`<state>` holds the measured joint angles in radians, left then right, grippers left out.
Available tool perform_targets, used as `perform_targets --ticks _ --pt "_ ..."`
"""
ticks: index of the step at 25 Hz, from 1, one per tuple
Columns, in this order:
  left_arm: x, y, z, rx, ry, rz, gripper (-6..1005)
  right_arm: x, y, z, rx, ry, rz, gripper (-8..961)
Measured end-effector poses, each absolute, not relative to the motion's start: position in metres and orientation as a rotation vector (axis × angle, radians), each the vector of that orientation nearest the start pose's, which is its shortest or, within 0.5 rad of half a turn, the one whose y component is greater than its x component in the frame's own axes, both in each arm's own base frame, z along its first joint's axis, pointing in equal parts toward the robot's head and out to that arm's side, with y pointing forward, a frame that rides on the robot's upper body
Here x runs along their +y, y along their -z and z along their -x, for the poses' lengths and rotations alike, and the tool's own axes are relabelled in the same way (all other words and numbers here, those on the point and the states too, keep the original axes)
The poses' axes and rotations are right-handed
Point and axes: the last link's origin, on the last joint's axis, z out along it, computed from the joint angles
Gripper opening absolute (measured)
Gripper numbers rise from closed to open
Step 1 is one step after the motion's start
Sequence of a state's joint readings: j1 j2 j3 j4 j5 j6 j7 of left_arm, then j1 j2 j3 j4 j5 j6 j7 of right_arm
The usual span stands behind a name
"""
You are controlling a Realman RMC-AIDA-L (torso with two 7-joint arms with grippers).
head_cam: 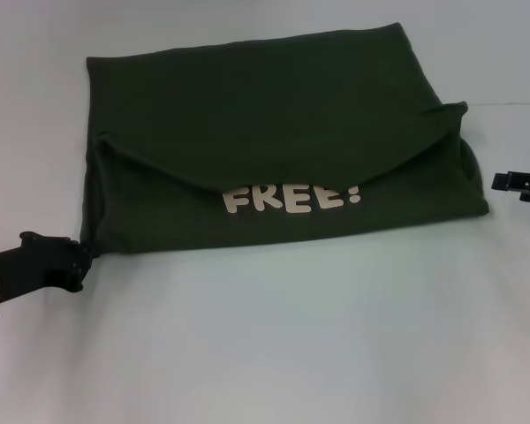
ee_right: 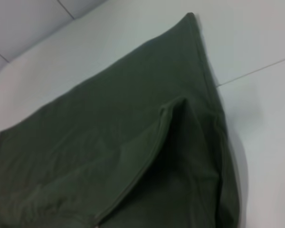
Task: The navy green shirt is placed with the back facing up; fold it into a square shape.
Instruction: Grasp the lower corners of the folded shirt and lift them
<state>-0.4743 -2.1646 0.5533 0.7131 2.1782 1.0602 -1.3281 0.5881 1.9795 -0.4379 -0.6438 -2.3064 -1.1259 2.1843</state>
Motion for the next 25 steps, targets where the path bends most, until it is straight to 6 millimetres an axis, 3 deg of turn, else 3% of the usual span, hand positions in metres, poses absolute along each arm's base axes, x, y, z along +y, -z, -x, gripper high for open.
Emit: perform_targets --ticks 5,10,25 --pt "0.348 0.001 0.336 -0.748 0.242 2.303 -1 0.392 -0.064 -0.34 1.558 -0.465 1.892 686" --pt "0.349 0.001 0.335 -0.748 0.244 2.302 -1 0.397 -0.04 -0.337 1.56 -0.423 1.889 686" --pt "0.352 0.001 0.332 -0.737 0.246 2.305 -2 0.403 -0.026 -0.332 1.548 -0.412 1.876 679"
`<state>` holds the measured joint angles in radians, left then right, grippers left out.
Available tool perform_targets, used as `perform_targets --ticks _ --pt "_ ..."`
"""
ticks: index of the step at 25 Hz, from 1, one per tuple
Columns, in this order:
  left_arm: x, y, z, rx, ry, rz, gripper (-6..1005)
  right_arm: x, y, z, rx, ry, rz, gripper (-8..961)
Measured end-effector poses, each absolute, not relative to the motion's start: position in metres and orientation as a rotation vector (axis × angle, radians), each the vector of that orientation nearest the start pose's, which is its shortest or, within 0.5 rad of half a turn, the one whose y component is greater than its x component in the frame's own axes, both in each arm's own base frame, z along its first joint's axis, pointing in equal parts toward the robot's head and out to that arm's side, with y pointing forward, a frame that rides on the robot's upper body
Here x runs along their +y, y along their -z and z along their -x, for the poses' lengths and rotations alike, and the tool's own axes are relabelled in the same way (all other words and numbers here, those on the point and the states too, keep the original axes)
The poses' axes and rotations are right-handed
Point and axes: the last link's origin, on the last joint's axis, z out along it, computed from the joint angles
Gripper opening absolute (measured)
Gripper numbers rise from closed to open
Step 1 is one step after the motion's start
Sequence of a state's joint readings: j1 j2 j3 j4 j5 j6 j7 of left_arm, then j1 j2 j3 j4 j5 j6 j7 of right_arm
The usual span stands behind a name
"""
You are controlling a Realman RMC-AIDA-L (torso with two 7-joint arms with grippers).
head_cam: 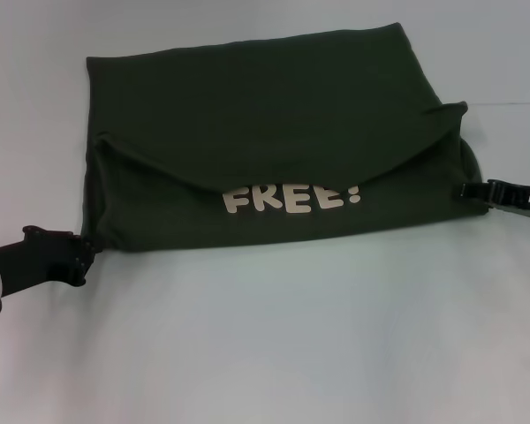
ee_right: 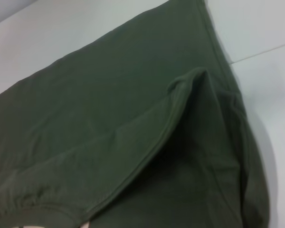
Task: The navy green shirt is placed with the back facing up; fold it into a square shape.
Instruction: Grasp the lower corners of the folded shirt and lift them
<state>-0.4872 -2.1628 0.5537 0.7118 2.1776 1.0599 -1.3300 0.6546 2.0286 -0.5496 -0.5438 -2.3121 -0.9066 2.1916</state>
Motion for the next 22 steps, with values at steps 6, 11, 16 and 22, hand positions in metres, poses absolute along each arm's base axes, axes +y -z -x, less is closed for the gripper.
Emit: perform_targets --ticks 6,11,16,22 --pt "0.354 0.0 0.331 -0.731 0.246 2.306 -1 0.406 -0.019 -0.327 1.549 -0.421 1.889 611" --pt "0.354 0.0 0.331 -0.73 0.245 2.306 -2 0.403 -0.018 -0.327 1.544 -0.449 1.898 436" --pt "0.354 0.0 0.332 -0.738 0.248 2.303 -1 0.397 -0.019 -0.334 1.554 -0.446 1.89 175" --pt "0.35 -0.001 0.331 -0.767 0.282 2.311 -1 0.386 -0.024 -0.339 1.547 -0.509 1.904 23"
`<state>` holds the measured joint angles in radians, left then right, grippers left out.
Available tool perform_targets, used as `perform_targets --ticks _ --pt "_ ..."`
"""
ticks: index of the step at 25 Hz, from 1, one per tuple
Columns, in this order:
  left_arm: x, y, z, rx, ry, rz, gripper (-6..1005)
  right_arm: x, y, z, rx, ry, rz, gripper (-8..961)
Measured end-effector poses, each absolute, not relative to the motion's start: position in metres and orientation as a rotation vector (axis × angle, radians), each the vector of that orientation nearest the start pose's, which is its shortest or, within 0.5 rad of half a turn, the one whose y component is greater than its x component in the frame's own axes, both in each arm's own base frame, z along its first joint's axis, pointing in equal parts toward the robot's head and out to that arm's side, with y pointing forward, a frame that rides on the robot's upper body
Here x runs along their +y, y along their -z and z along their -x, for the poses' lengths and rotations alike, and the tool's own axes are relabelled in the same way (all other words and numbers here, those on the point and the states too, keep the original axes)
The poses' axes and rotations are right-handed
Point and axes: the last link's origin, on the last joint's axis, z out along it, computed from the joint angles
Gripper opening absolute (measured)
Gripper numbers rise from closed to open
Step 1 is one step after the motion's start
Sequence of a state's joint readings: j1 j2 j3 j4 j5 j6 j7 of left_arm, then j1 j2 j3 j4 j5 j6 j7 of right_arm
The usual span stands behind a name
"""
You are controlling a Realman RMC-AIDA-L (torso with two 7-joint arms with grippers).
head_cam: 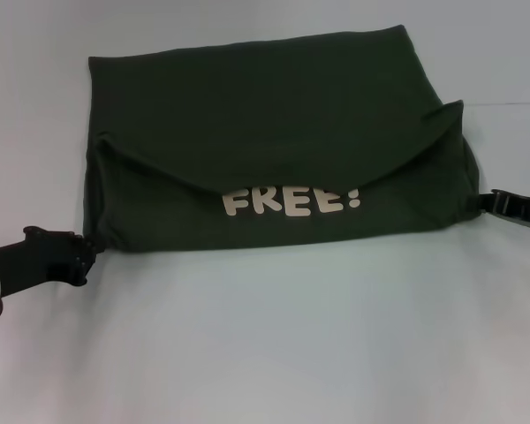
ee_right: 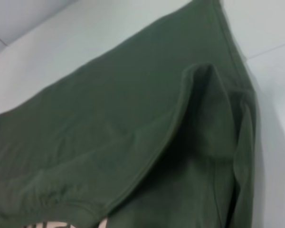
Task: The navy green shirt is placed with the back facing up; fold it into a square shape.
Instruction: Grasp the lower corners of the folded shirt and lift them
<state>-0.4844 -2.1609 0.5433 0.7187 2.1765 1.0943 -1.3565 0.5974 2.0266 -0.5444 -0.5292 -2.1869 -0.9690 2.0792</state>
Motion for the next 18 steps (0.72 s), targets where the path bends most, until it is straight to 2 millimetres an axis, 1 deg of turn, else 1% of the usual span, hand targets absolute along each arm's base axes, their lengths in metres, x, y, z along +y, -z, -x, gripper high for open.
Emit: perform_targets --ticks 3,4,6,8,12,15,18 --pt "0.347 -0.003 0.33 -0.797 0.306 2.311 -1 0.377 -0.029 -0.344 1.539 -0.558 1.92 20" --pt "0.341 -0.007 0.33 -0.841 0.341 2.315 -2 0.373 -0.03 -0.345 1.532 -0.578 1.931 20" --pt "0.336 -0.01 0.33 -0.861 0.359 2.319 -2 0.363 -0.034 -0.348 1.517 -0.618 1.949 21" --pt "0.328 -0.014 0.33 -0.894 0.39 2.331 -2 0.35 -0.039 -0.352 1.498 -0.654 1.968 21" --pt "0.307 -0.02 0.33 -0.955 0.464 2.373 -2 0.319 -0.048 -0.362 1.484 -0.706 2.011 20" --pt "0.288 -0.024 0.331 -0.999 0.523 2.414 -2 0.295 -0.055 -0.368 1.475 -0.743 2.04 20" --pt "0.272 -0.027 0.331 -1.027 0.563 2.453 -2 0.267 -0.062 -0.375 1.461 -0.786 2.046 20"
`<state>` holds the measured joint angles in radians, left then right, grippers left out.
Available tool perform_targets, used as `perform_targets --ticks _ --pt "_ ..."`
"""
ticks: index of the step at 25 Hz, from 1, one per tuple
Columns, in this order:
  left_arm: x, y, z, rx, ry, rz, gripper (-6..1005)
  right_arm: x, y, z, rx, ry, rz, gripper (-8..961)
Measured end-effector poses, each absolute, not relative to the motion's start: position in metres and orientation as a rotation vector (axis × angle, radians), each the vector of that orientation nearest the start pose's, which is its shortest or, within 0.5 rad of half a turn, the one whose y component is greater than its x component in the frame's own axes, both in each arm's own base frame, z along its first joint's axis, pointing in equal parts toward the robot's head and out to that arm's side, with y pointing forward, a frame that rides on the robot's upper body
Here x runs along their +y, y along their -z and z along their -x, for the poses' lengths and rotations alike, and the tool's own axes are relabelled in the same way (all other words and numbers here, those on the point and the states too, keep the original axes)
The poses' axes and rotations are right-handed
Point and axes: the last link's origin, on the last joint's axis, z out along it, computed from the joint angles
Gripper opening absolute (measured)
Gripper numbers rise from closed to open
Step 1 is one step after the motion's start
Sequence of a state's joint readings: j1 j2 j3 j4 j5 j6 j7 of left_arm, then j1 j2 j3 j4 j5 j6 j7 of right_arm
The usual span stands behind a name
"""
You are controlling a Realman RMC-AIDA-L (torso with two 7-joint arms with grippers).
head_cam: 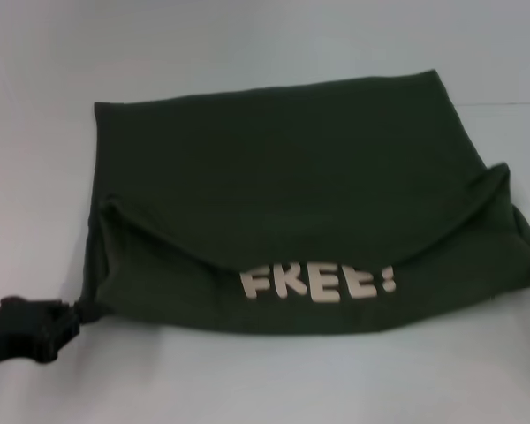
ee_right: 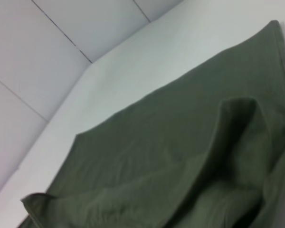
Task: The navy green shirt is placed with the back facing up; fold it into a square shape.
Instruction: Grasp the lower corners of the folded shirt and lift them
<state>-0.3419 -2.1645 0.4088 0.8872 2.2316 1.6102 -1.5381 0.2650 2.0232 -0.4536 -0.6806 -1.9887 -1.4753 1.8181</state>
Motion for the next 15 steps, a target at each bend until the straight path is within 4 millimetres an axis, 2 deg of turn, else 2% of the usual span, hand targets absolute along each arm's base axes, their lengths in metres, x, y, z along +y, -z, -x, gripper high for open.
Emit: perform_targets --ticks 7,15 --pt "0.234 -0.033 0.333 -1.079 0.617 2.555 -1 0.203 -0.07 -0.389 1.422 -0.847 2.077 21" --pt "0.194 -0.04 0.333 -1.132 0.657 2.66 -1 0.147 -0.065 -0.4 1.423 -0.825 2.087 23"
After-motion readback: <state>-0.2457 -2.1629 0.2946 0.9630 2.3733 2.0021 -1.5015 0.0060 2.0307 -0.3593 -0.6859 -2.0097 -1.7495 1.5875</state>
